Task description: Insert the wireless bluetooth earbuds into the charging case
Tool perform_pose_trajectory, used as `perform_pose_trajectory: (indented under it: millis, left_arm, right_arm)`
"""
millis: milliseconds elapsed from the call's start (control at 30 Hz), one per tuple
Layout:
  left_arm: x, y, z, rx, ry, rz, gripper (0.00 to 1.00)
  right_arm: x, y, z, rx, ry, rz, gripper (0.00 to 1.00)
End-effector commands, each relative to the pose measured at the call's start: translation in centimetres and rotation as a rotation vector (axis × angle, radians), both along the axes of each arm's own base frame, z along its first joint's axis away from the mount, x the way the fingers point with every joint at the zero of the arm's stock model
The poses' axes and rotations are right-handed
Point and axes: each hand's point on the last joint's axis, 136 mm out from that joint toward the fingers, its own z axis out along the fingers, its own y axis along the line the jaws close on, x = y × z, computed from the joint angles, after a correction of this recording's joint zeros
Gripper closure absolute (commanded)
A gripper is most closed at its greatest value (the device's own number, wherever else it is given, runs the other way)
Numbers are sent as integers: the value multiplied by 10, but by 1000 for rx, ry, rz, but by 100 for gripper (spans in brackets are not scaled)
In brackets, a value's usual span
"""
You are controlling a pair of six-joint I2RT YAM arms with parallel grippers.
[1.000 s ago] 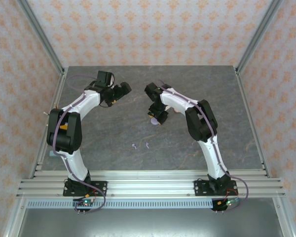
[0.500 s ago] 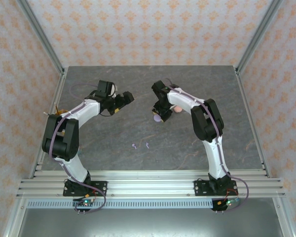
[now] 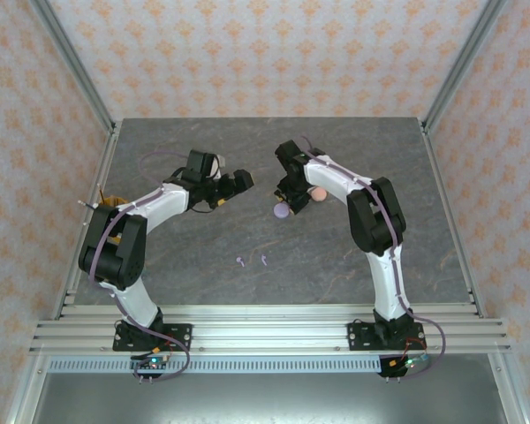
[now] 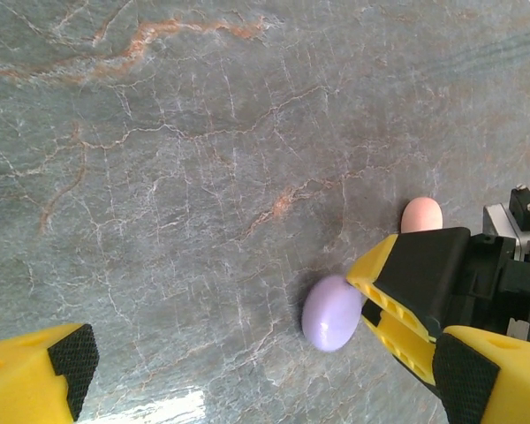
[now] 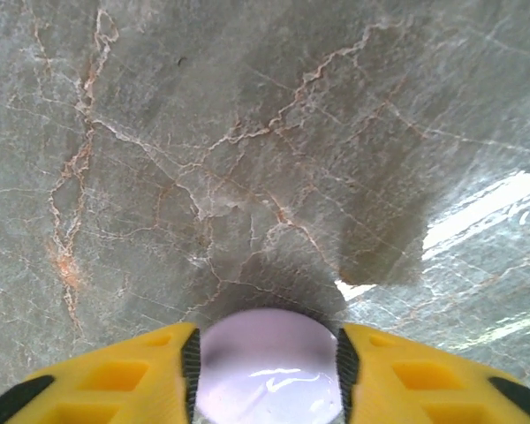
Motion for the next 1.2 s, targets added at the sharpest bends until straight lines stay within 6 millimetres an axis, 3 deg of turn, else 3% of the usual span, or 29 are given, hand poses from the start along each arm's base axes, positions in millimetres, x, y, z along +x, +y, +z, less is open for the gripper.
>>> perform_pose_trajectory:
  millis: [0,133,300,567,700,1167]
  left_arm:
    - [5,-2,7,-15,-27,8,0]
    - [9,-2,11,-13,-37,16,0]
    - [13,0,11,-3,-38,24,0]
    - [17,18,16,10,-41,56,0]
    - [15,28,17,23,-38,71,0]
    - [17,41,24,37,-40,97,0]
  right_arm:
    - [-8,-8,7,-28,17,10,50]
    - [-10,-9,9,-36,19,27,38]
    - [-11,1,17,-39,6,109,31]
    - [-10,9,22,-118,-33,520,27]
    - [-6,2,23,-174,-68,677,27]
    - [-3,31,3,-37,-53,652,27]
